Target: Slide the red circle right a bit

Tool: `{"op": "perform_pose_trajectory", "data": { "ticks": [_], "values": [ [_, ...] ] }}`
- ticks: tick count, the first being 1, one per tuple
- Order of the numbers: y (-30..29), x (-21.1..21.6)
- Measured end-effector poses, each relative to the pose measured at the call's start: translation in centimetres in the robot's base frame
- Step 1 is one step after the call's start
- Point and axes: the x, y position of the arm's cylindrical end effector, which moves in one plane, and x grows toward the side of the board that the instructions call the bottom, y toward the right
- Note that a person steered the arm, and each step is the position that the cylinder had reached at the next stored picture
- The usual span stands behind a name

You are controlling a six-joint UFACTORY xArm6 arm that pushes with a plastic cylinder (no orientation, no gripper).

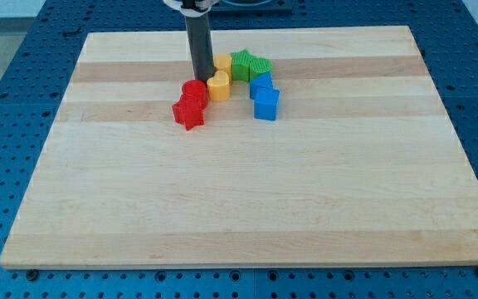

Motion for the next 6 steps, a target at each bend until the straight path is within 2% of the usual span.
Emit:
{"op": "perform_pose_trajectory", "data": {
  "ticks": [2,6],
  "values": [
    [-5.4,0.4],
    [-2.4,3.3]
  ]
}}
